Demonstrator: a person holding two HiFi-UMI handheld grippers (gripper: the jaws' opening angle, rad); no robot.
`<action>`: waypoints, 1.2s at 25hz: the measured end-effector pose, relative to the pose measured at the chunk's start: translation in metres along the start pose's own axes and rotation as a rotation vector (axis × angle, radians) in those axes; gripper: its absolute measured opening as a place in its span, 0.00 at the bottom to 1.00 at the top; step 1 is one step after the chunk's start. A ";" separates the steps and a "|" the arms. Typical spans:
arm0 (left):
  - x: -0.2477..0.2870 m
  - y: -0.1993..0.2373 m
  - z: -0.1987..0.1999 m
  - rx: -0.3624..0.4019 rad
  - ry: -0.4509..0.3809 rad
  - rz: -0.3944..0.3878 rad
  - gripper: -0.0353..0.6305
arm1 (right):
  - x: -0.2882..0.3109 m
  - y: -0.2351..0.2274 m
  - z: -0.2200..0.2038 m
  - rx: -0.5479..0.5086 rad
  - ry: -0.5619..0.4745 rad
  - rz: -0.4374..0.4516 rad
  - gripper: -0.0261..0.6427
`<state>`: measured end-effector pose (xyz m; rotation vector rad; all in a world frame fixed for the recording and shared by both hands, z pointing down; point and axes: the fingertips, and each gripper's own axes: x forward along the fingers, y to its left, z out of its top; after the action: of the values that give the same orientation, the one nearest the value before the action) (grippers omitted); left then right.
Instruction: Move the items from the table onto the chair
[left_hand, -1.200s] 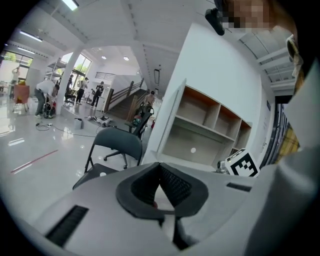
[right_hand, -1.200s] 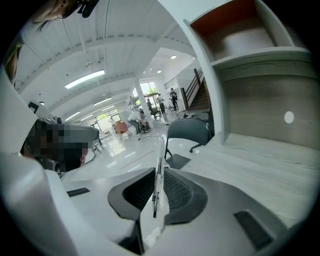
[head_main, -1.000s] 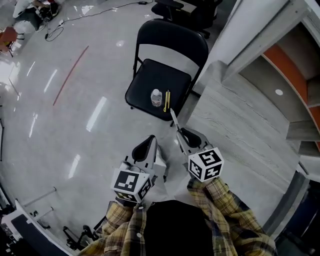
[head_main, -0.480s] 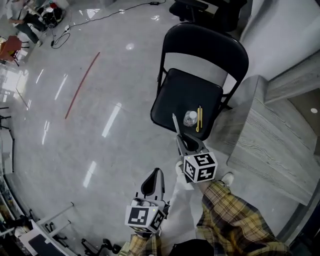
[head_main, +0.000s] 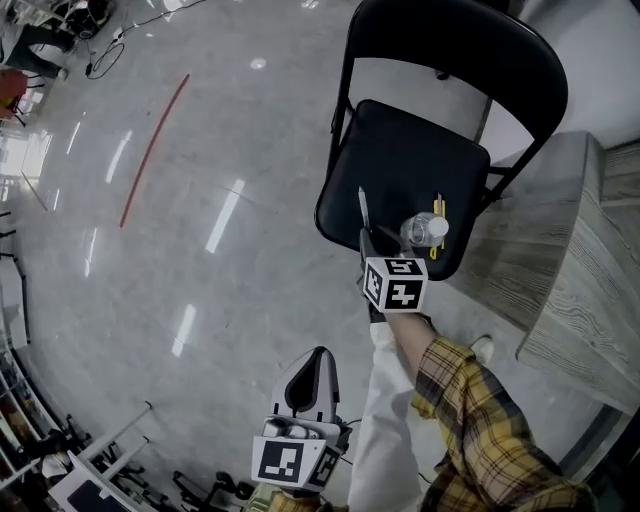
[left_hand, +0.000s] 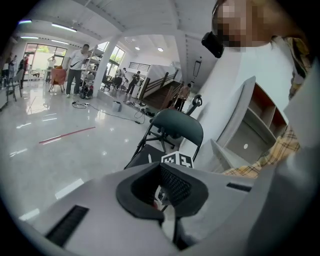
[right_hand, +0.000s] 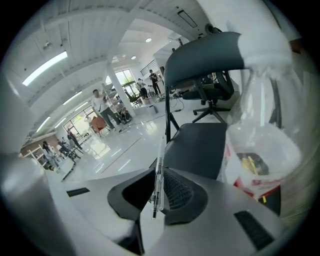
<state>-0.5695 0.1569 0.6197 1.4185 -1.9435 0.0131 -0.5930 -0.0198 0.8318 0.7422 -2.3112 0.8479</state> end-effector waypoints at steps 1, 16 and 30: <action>0.005 0.004 0.000 -0.009 -0.004 0.004 0.06 | 0.012 -0.003 -0.003 -0.006 0.006 -0.009 0.14; 0.020 0.028 -0.025 -0.041 0.061 0.027 0.06 | 0.078 -0.034 -0.048 -0.132 0.199 -0.080 0.14; 0.000 -0.008 0.028 0.066 -0.001 0.006 0.06 | -0.003 0.021 -0.047 -0.030 0.217 0.104 0.14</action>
<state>-0.5780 0.1426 0.5958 1.4556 -1.9641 0.0797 -0.5897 0.0274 0.8516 0.4946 -2.1772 0.8915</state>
